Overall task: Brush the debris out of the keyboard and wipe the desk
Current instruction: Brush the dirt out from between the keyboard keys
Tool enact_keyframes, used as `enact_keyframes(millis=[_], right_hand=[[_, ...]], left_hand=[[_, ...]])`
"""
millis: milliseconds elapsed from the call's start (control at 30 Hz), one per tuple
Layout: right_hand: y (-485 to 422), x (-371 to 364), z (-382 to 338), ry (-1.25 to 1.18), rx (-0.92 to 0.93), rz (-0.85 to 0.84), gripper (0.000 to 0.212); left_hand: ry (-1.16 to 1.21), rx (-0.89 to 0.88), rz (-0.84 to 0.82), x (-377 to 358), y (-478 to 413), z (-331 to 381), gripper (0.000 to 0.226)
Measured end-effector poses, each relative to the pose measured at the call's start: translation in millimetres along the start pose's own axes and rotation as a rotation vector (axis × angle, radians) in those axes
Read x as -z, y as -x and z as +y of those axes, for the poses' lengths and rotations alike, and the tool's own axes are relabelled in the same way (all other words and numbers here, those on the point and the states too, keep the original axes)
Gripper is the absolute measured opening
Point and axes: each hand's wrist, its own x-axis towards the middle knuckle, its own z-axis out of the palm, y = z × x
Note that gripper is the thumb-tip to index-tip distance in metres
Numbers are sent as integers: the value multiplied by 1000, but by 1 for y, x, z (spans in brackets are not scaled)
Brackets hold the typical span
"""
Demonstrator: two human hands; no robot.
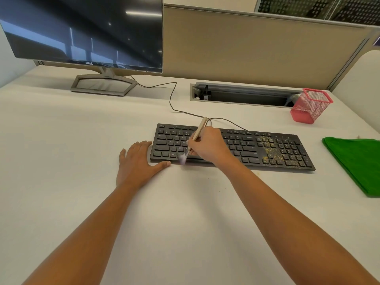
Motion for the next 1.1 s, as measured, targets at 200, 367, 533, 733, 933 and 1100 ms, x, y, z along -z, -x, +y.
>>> enact_keyframes(millis=[200, 367, 533, 733, 933, 1100], right_hand=[[4, 1, 3, -60, 36, 177, 20], [12, -8, 3, 23, 36, 40, 23], [5, 3, 1, -129, 1, 64, 17], [2, -5, 3, -19, 90, 143, 18], [0, -17, -7, -101, 97, 38, 16], [-5, -6, -4, -105, 81, 139, 18]], left_hand=[[-7, 5, -2, 0, 0, 0, 81], [-17, -1, -2, -2, -1, -1, 81], [-21, 1, -6, -1, -1, -1, 82], [-22, 2, -3, -2, -1, -1, 82], [-32, 4, -16, -2, -1, -1, 87], [-25, 2, -11, -2, -1, -1, 83]])
